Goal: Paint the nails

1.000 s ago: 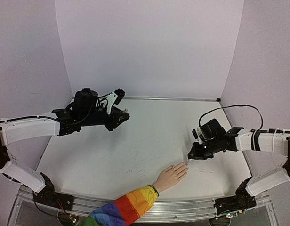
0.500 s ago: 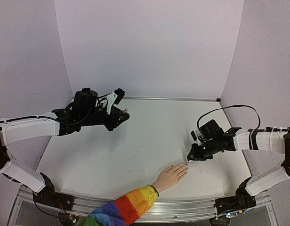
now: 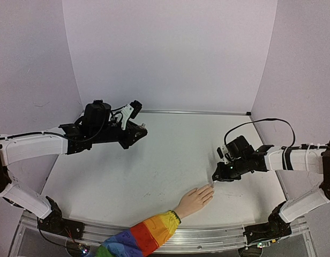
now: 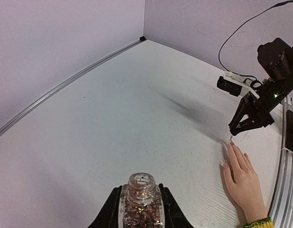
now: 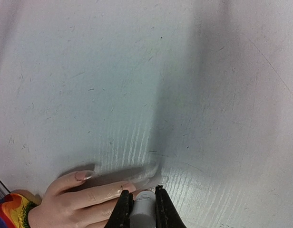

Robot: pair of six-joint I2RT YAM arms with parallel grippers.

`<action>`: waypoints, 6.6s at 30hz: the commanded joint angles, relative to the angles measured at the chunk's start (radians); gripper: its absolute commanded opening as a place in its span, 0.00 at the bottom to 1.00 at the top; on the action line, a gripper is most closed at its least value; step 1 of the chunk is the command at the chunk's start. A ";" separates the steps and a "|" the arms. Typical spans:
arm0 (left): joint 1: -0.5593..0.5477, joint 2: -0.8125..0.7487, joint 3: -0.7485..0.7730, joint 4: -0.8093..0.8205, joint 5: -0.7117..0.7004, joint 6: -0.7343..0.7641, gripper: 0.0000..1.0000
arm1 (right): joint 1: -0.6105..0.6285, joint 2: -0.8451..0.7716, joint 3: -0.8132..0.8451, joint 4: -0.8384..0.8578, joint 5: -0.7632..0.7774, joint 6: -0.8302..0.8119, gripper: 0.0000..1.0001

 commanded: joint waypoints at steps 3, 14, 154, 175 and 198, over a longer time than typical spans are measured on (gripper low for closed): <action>0.006 -0.023 0.021 0.053 0.005 0.010 0.00 | -0.001 0.014 -0.001 -0.007 0.019 0.016 0.00; 0.006 -0.018 0.022 0.054 0.005 0.009 0.00 | -0.001 0.015 0.002 -0.039 0.067 0.040 0.00; 0.009 -0.048 0.012 0.053 0.002 0.012 0.00 | 0.031 0.034 0.039 -0.049 0.064 0.016 0.00; 0.010 -0.047 0.012 0.054 0.000 0.021 0.00 | 0.032 0.009 0.063 -0.070 0.192 0.054 0.00; 0.011 -0.074 0.000 0.054 0.008 0.003 0.00 | 0.041 0.001 0.042 -0.073 0.041 -0.003 0.00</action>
